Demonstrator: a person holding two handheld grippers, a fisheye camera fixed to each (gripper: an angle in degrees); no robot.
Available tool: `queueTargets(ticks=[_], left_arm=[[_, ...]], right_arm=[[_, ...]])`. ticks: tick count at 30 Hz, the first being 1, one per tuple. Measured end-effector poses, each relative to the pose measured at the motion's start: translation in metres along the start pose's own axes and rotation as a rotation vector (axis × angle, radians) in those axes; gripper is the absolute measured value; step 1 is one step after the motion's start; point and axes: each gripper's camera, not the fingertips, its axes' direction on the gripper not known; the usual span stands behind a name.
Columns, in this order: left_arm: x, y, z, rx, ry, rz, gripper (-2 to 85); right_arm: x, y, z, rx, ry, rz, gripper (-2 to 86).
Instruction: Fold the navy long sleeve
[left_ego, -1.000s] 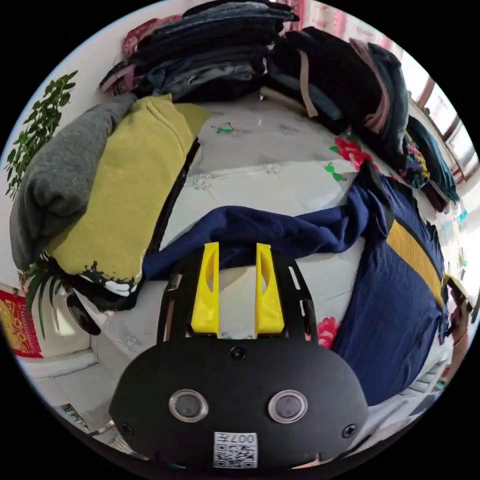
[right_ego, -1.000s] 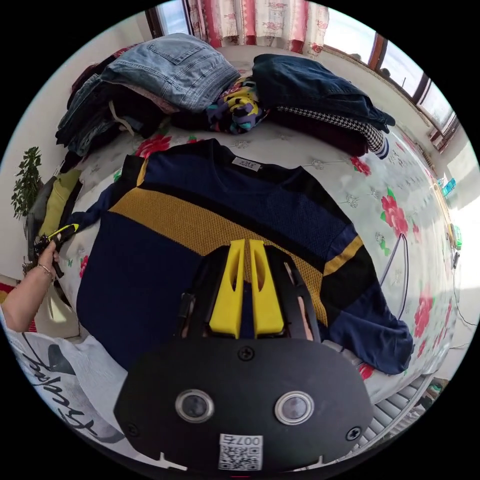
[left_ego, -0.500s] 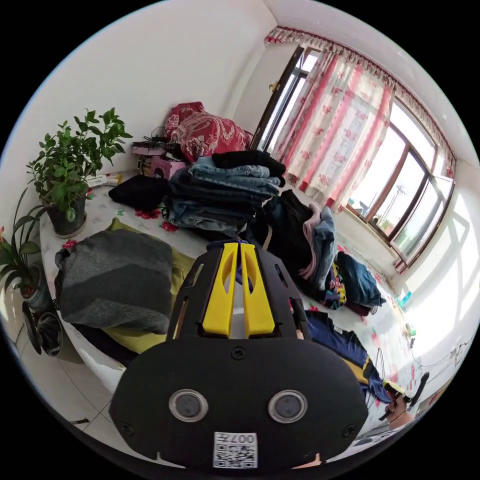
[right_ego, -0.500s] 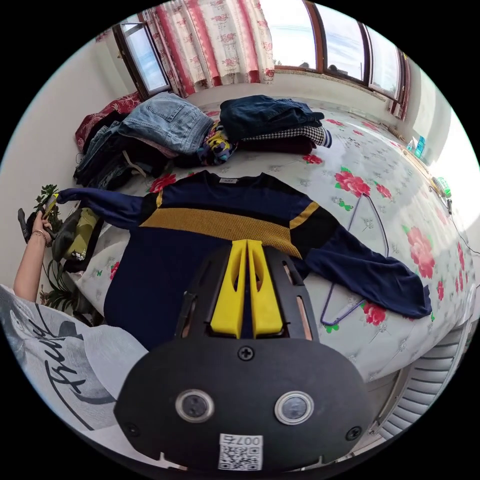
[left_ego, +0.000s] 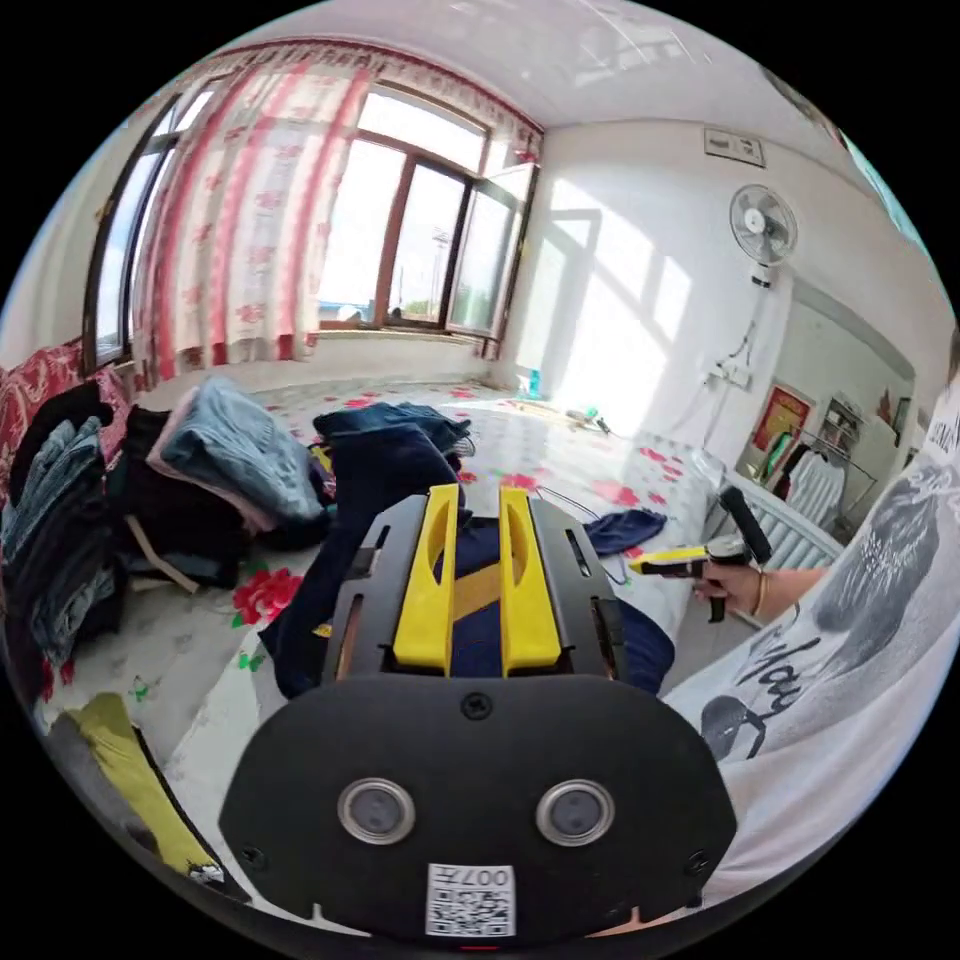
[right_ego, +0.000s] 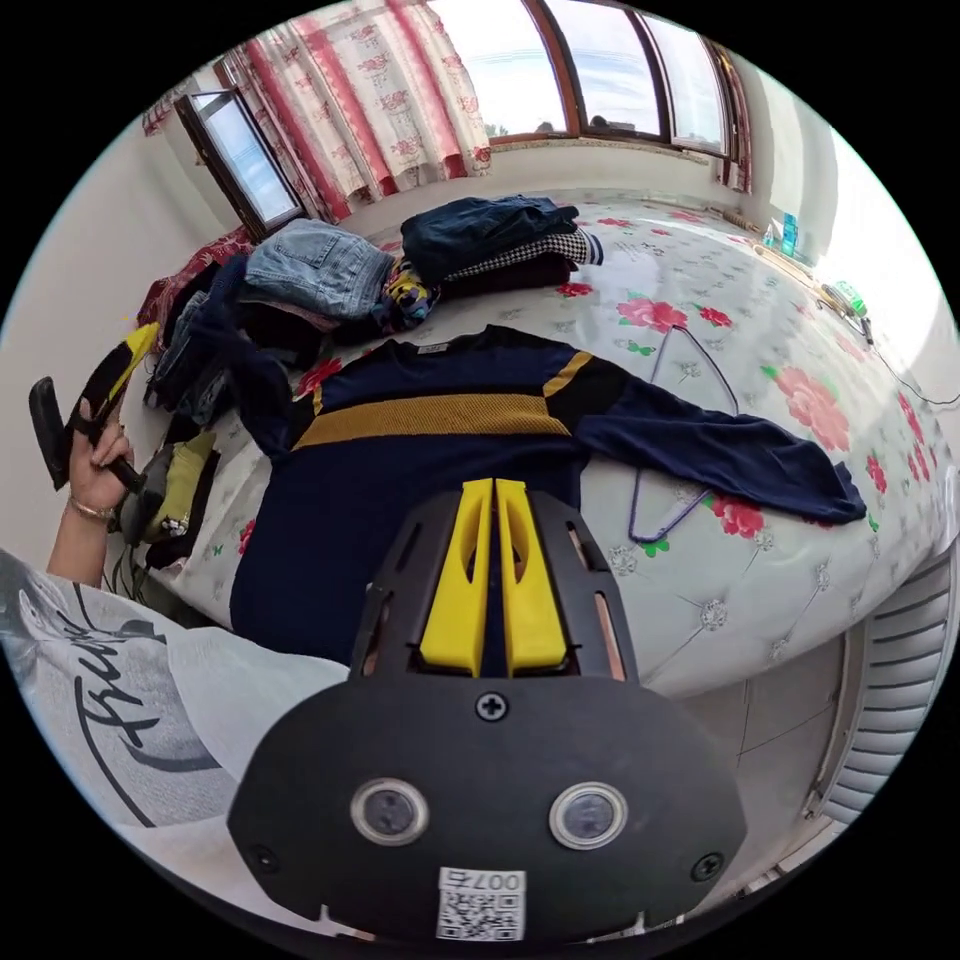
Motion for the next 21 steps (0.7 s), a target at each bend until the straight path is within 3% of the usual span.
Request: queueTargets(ticks=[5,9,21], left_arm=[[0.027,0.063,0.065,-0.311,0.074,-0.110,6.2],[0.007,0.098,0.085,-0.507,-0.054,-0.147,5.5],[-0.087,0.113,0.178,-0.677,-0.261,-0.288,5.3]], right_arm=[[0.011,0.011,0.006,-0.045,-0.020,0.050,0.6],[0.003,-0.004,0.023,-0.082,-0.020,0.006,2.0],[-0.009,-0.138,0.131,-0.235,0.157,-0.064,3.4]])
